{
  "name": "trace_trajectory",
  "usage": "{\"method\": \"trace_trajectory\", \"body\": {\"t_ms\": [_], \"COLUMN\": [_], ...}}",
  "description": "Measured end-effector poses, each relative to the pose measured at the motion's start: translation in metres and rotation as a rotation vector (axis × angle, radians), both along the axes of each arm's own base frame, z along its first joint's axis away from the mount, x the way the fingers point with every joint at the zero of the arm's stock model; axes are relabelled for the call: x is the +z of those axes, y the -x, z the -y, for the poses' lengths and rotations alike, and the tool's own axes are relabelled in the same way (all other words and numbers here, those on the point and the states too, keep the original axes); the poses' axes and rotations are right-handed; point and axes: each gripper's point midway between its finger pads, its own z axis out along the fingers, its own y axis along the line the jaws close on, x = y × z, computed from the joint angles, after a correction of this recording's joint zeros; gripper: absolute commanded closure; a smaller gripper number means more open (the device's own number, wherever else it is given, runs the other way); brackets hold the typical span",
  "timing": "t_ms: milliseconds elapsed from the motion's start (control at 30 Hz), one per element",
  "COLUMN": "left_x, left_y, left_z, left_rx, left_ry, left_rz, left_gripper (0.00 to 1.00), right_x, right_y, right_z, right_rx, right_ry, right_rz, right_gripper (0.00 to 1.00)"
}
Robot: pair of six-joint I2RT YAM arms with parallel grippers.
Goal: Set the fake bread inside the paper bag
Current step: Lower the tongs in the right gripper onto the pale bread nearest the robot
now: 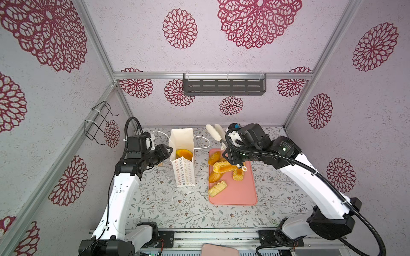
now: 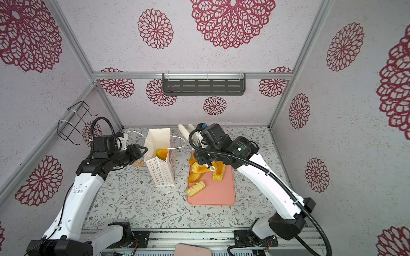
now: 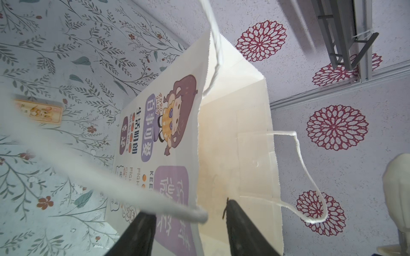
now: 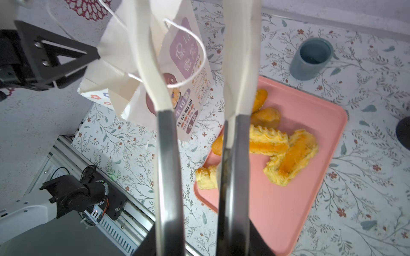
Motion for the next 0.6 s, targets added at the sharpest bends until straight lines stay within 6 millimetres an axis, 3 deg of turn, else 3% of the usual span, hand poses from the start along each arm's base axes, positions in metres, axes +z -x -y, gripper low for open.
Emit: {"method": "trace_trajectory", "body": {"t_ms": [333, 600], "left_x": [0.003, 0.005], "left_y": [-0.002, -0.004], "left_z": [0.000, 0.000], "left_rx": [-0.002, -0.002], "left_ry": [0.001, 0.002], "left_rz": [0.015, 0.025], "left_gripper": [0.42, 0.42], "right_x": [-0.080, -0.137], "right_y": [0.046, 0.078], "right_z": [0.046, 0.059], "right_rx": [-0.097, -0.147], "right_ry": [0.029, 0.007], "right_rz": [-0.204, -0.358], "right_gripper": [0.60, 0.60]}}
